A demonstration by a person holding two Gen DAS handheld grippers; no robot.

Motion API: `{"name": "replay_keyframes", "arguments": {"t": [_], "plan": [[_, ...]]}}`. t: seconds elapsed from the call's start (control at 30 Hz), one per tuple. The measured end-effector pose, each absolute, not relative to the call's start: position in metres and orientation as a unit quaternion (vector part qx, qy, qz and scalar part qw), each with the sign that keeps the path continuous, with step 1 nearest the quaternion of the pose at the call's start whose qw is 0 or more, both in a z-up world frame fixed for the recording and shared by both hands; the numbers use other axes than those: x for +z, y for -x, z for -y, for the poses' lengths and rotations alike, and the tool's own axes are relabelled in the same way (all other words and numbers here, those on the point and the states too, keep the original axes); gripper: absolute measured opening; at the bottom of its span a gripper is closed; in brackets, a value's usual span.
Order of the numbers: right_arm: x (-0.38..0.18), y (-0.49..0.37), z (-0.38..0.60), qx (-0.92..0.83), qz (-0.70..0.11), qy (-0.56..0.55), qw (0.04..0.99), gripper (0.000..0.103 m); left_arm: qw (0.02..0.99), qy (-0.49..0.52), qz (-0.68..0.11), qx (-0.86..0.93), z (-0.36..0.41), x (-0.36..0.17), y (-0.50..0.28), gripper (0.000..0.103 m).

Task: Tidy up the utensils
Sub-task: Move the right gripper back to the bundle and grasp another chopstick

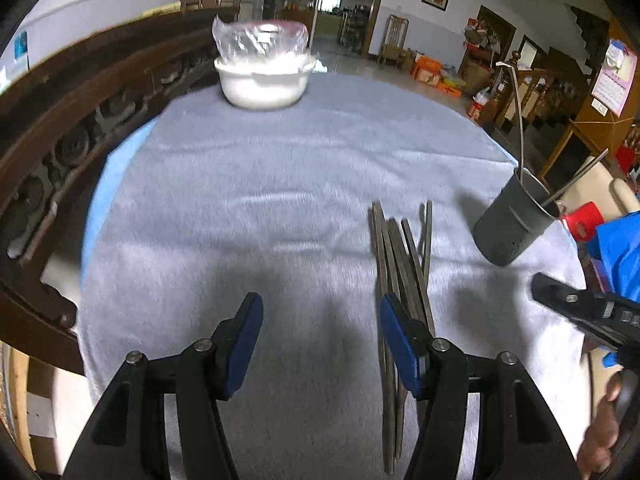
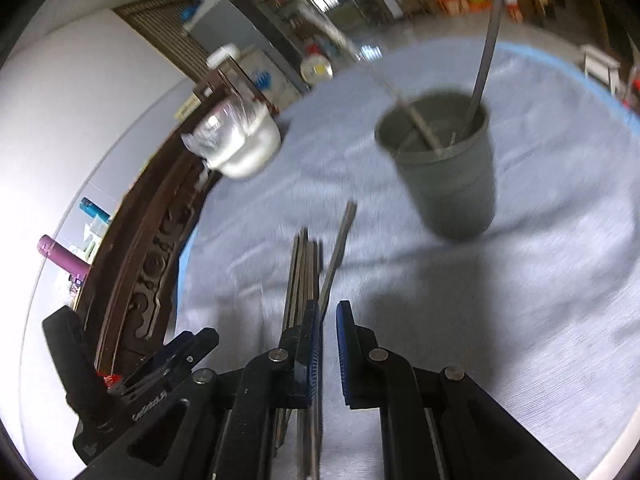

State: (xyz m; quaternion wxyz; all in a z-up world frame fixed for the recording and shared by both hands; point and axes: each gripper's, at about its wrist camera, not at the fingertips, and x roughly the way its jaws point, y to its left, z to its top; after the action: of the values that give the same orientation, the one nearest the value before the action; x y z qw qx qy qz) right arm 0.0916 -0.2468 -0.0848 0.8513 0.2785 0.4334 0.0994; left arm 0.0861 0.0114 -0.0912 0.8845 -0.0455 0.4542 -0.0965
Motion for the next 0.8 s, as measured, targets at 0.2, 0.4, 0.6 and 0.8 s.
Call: {"name": "replay_keyframes", "arguments": {"t": [0.2,0.4,0.6,0.8], "plan": [[-0.106,-0.111,0.228,0.116,-0.468,-0.287,0.827,0.011,0.866,0.067,-0.483,-0.114,-0.015,-0.106,-0.088,0.062],[-0.123,-0.122,0.216,0.123,-0.491,-0.292,0.811,0.011,0.857,0.062,-0.495,-0.132,-0.009,-0.114,-0.095,0.060],[-0.135,-0.132,0.203,0.138,-0.510,-0.297,0.796,0.011,0.846,0.077,-0.506,-0.150,-0.008,-0.119,-0.096,0.049],[-0.143,-0.136,0.198,0.129,-0.521,-0.282,0.795,0.011,0.840,0.083,-0.512,-0.158,-0.005,-0.119,-0.096,0.049]]}}
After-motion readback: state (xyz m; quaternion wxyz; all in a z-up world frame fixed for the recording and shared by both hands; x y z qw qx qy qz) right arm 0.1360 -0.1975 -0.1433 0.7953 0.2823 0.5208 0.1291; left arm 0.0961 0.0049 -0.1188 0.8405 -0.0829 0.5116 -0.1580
